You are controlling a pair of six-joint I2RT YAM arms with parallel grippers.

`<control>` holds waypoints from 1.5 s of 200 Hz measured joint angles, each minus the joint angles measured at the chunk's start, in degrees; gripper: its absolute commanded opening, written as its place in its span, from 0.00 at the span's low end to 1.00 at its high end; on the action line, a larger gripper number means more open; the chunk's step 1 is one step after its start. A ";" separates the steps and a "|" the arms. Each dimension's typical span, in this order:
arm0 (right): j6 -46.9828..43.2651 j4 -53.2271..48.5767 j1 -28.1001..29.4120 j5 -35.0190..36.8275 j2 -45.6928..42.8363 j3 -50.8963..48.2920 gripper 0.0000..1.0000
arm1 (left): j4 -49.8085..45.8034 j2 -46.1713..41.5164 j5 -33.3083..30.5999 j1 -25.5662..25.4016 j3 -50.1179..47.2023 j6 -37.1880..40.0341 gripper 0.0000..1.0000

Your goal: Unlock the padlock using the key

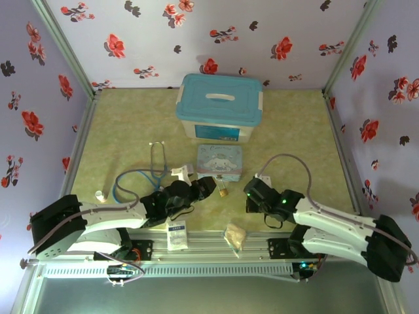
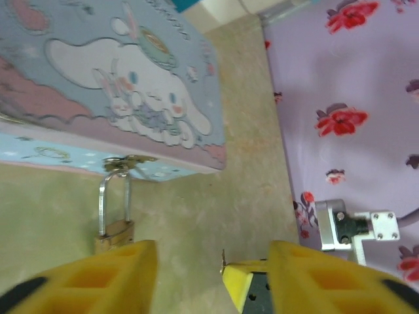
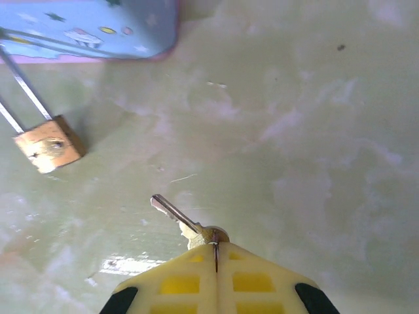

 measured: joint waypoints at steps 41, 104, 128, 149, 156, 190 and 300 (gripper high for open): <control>-3.06 -1.42 -0.96 -4.94 -3.15 3.21 0.00 | 0.94 2.91 5.42 0.00 4.44 6.97 0.59; -3.08 4.15 -0.96 -13.29 -3.98 6.01 0.00 | -1.18 8.39 10.80 -0.37 10.88 11.69 0.50; -2.45 6.47 -0.96 -15.19 -5.49 6.01 0.00 | -3.43 9.49 10.91 -0.48 11.89 12.44 0.44; -1.90 7.08 -0.96 -15.96 -6.82 5.79 0.00 | -4.17 10.19 10.88 -0.48 12.57 12.41 0.44; -1.84 7.10 -0.96 -16.02 -7.04 5.66 0.00 | -4.13 10.51 10.88 -0.48 12.79 12.39 0.43; -1.51 7.21 -1.01 -16.50 -7.39 4.61 0.00 | -3.10 12.24 10.93 -0.48 12.87 11.65 0.45; -1.55 9.11 -1.01 -17.51 -8.33 3.52 0.00 | -0.28 15.54 11.56 0.07 13.11 6.27 0.27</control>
